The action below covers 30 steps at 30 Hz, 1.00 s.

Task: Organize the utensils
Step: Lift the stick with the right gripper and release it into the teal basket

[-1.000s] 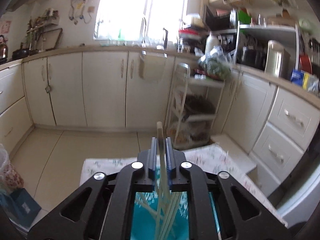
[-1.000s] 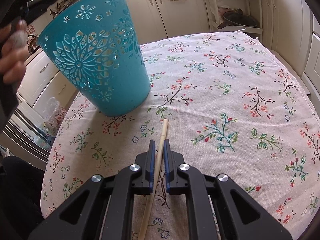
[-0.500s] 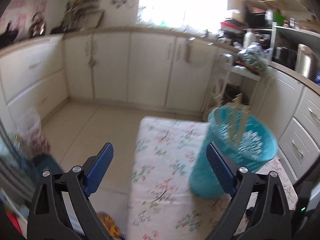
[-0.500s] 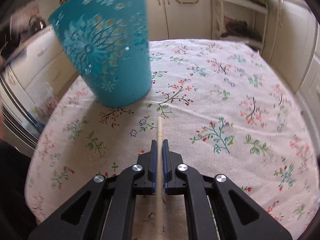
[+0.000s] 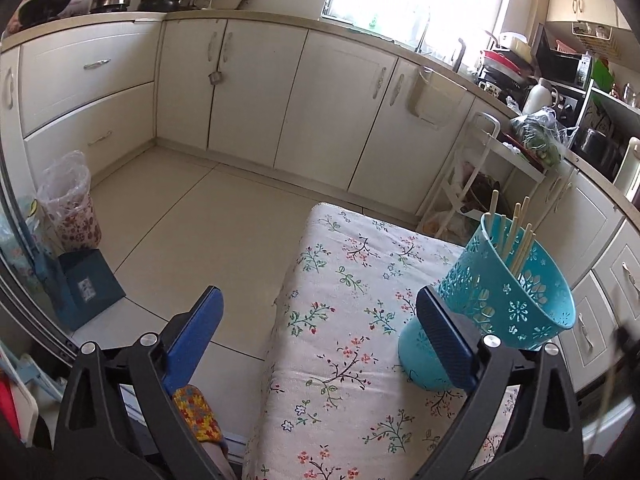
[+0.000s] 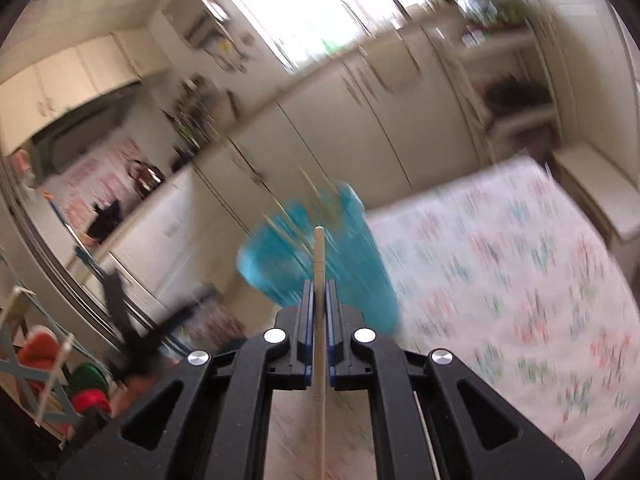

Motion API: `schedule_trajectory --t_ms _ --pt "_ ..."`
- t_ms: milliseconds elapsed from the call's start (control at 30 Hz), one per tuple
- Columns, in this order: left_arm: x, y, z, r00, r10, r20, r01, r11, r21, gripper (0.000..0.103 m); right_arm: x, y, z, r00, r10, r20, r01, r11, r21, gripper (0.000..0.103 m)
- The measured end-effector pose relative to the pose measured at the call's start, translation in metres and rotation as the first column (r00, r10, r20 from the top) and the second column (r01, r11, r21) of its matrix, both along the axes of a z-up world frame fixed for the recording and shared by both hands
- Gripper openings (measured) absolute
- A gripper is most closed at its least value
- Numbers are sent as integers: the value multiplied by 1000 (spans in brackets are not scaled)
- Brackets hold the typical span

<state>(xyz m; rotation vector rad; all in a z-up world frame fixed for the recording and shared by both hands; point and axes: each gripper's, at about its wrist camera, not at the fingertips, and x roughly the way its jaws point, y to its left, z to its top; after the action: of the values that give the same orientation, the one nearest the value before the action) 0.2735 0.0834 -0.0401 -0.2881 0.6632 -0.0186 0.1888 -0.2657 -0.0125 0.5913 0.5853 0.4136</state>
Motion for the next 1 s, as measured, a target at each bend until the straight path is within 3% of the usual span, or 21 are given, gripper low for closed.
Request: schedule_trajectory --t_ms 167,333,433,733,1000 --pt "-2 -6 1 1000 -6 5 6 1000 15 94 48 18 59 980 -90 178 102 993 -60 6" --pt "-1 -10 0 1000 -9 4 9 999 33 95 93 52 64 925 -231 302 299 932 -204 6" --pt "0 -12 1 1000 -4 7 4 999 49 95 114 67 48 921 -266 284 341 903 -261 6" --pt "-2 -22 2 1000 -13 9 12 995 102 95 97 84 -5 975 -159 158 207 910 -359 6" --pt "-5 -28 -4 1000 -19 1 19 988 150 95 57 54 -9 975 -169 145 206 934 -291 12"
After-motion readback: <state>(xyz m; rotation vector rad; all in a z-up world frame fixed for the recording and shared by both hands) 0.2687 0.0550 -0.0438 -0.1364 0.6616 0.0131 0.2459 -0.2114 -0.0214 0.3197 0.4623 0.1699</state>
